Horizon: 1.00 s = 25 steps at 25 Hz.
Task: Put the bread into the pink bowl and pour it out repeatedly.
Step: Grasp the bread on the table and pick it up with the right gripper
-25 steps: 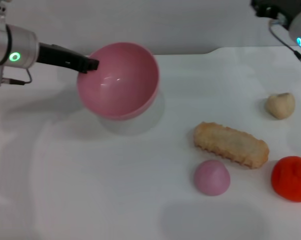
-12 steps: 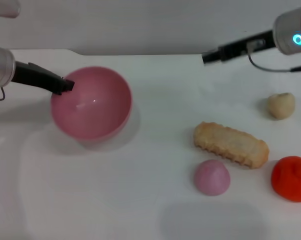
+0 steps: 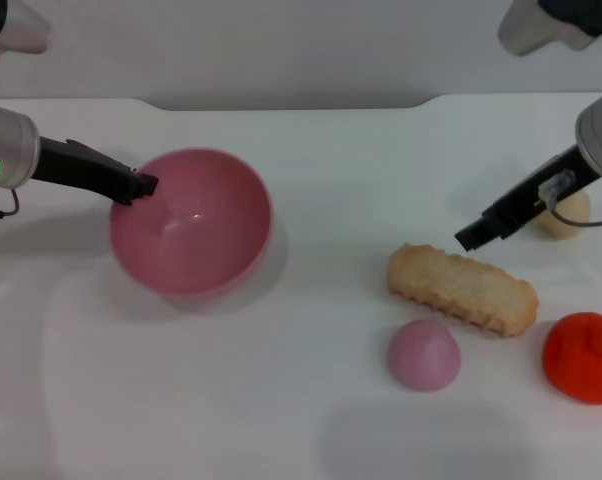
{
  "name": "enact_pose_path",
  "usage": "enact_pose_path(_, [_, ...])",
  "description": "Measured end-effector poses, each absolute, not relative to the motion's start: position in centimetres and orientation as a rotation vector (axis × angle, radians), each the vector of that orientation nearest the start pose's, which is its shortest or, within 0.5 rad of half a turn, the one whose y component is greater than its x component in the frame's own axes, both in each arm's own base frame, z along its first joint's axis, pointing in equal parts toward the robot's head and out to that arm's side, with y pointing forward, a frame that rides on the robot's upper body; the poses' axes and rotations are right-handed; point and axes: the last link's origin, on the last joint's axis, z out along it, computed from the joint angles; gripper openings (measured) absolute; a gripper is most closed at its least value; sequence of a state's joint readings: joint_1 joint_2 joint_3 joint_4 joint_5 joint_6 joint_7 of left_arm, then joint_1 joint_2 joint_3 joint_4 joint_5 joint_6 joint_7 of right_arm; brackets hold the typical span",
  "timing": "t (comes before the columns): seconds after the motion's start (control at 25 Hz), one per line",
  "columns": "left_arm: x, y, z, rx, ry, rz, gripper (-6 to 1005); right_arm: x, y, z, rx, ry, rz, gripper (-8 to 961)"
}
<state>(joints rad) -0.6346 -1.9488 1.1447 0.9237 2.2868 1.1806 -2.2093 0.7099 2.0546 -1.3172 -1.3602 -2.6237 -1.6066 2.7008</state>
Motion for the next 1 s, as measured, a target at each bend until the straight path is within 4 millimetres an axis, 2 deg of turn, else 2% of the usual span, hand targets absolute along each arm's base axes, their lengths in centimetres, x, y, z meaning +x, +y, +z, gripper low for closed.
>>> enact_pose_path(0.12, [-24.2, 41.1, 3.3, -2.478, -0.945, 0.035, 66, 15.0, 37.2, 2.0, -2.521, 0.987, -0.499, 469])
enact_pose_path(0.32, [-23.7, 41.0, 2.4, -2.494, -0.946, 0.024, 68, 15.4, 37.2, 0.8, -2.568, 0.997, -0.620, 633])
enact_pose_path(0.6, [-23.2, 40.8, 1.4, -2.504, -0.954, 0.000, 70, 16.8, 37.1, -1.0, -2.600, 1.011, -0.699, 636])
enact_pose_path(1.0, [-22.9, 40.5, 0.6, -2.516, -0.971, -0.009, 74, 18.8, 37.2, -1.9, -2.613, 1.016, -0.706, 636])
